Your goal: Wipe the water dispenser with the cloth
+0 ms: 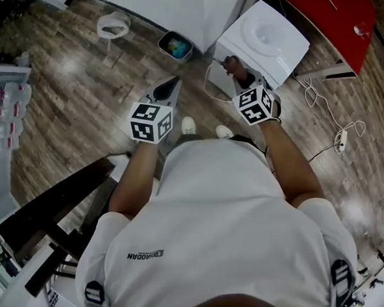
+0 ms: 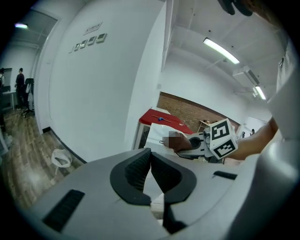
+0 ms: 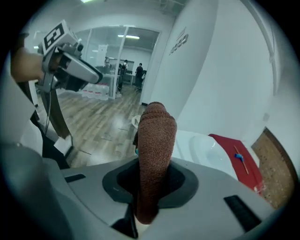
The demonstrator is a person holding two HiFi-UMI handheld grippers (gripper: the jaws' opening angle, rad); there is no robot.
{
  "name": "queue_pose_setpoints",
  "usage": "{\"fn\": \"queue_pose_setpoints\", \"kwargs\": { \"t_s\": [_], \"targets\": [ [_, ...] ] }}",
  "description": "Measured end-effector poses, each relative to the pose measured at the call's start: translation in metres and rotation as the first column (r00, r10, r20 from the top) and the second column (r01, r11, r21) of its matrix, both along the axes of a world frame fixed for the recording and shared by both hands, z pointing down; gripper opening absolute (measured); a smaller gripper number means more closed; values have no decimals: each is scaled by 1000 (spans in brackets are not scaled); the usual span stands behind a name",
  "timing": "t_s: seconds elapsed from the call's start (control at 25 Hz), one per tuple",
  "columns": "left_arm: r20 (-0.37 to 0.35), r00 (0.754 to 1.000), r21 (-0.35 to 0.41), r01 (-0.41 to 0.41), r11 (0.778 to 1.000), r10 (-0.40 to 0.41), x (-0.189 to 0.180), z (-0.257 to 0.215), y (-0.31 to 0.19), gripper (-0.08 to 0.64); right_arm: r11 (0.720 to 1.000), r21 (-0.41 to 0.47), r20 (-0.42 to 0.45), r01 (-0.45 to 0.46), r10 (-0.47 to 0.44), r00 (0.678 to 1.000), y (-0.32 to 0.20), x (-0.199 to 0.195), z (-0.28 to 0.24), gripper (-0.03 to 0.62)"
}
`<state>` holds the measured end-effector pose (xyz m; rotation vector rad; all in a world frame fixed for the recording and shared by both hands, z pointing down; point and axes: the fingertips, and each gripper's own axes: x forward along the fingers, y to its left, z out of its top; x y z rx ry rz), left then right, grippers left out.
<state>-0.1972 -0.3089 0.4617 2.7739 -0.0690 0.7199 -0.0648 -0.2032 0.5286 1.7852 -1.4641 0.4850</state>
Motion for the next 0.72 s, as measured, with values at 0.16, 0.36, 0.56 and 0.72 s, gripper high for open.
{"fn": "queue_pose_setpoints", "kwargs": {
  "t_s": [0.16, 0.36, 0.56, 0.72],
  "targets": [
    [-16, 996, -29, -93, 995, 93, 6, 11, -13, 1, 996, -79, -142, -51, 39, 989, -17, 14, 8, 71],
    [2, 976, -50, -216, 975, 216, 11, 32, -15, 1, 982, -173, -280, -71, 20, 960, -36, 21, 18, 71],
    [4, 976, -89, -218, 972, 219, 9, 42, -17, 2, 973, -208, -309, -98, 30, 951, -46, 22, 29, 71],
    [11, 976, -131, -216, 968, 219, 9, 50, -14, 2, 969, -224, -297, -108, 38, 954, -53, 21, 41, 71]
  ]
}}
